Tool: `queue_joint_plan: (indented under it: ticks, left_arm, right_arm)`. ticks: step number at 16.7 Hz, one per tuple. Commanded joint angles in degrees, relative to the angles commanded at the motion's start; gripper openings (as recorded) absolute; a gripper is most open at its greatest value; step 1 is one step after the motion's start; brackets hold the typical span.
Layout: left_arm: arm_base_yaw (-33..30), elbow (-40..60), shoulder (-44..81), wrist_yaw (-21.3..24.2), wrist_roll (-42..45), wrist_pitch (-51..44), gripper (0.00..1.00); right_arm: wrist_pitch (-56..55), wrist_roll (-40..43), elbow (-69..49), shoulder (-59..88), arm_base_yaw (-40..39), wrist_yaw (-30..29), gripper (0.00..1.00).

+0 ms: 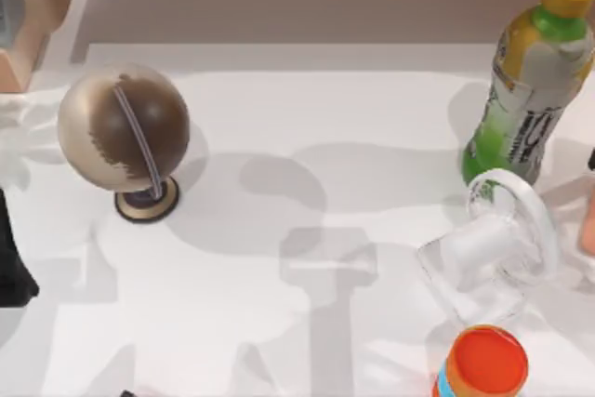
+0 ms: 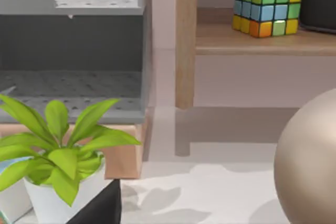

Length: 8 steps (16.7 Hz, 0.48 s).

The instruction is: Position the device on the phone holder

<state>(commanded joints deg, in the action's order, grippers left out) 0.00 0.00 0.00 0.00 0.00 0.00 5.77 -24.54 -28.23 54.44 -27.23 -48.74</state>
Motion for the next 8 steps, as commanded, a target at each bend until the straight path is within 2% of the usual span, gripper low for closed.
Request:
queue_joint_plan:
  ticks: [8]
  left_arm:
    - [0.0,0.0,0.0,0.0,0.0,0.0,1.0]
  right_arm:
    - [-12.49,4.68,1.37,5.55,5.76,4.63,0.0]
